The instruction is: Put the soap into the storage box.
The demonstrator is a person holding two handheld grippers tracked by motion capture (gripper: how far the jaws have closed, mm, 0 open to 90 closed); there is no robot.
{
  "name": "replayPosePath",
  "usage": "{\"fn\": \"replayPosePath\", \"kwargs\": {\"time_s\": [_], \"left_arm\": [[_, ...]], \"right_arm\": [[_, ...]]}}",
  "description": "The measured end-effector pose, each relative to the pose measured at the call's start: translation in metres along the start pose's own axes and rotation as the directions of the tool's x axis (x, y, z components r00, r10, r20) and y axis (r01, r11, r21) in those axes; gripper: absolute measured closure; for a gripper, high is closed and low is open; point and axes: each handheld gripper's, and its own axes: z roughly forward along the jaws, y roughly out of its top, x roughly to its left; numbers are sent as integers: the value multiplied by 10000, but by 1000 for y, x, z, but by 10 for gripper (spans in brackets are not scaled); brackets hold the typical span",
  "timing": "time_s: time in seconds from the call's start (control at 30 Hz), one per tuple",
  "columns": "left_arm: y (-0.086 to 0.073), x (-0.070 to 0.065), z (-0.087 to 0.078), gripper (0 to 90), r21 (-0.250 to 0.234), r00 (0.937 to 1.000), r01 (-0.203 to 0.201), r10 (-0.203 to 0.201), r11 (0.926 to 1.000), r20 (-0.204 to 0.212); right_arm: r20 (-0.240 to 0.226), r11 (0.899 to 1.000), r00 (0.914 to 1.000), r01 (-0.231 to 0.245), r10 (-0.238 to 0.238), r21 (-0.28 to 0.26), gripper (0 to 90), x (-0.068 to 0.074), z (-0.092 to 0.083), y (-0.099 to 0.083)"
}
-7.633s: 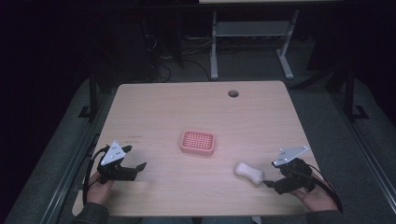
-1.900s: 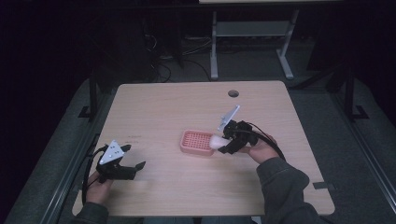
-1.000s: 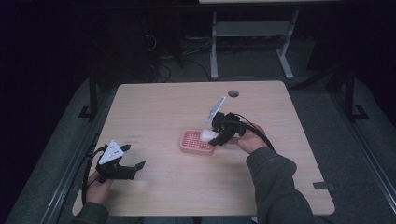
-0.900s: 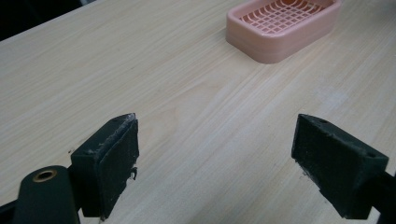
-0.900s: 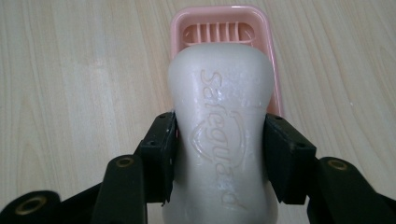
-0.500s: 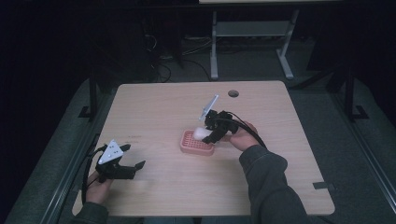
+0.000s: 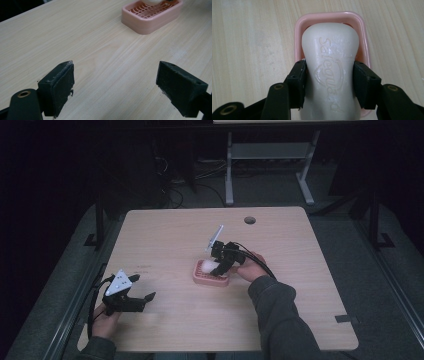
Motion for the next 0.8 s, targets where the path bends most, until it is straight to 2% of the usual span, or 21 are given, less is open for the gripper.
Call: {"fn": "replayPosePath", "kwargs": {"time_s": [0.13, 0.47, 0.63, 0.8], "left_arm": [[0, 0, 0, 144, -5, 10000, -9, 9, 10000, 15], [0, 0, 1, 144, -108, 10000, 90, -90, 9999, 7], [0, 0, 0, 144, -81, 10000, 52, -52, 10000, 12], [0, 0, 0, 144, -69, 10000, 65, -65, 10000, 1]], "right_arm": [[19, 9997, 9999, 130, -131, 217, 479, -1, 9, 3], [-159, 9995, 9998, 88, -83, 312, 471, -4, 21, 2], [-87, 9999, 10000, 11, -12, -117, 383, -3, 15, 2], [87, 10000, 10000, 41, -40, -71, 391, -1, 8, -4]]}}
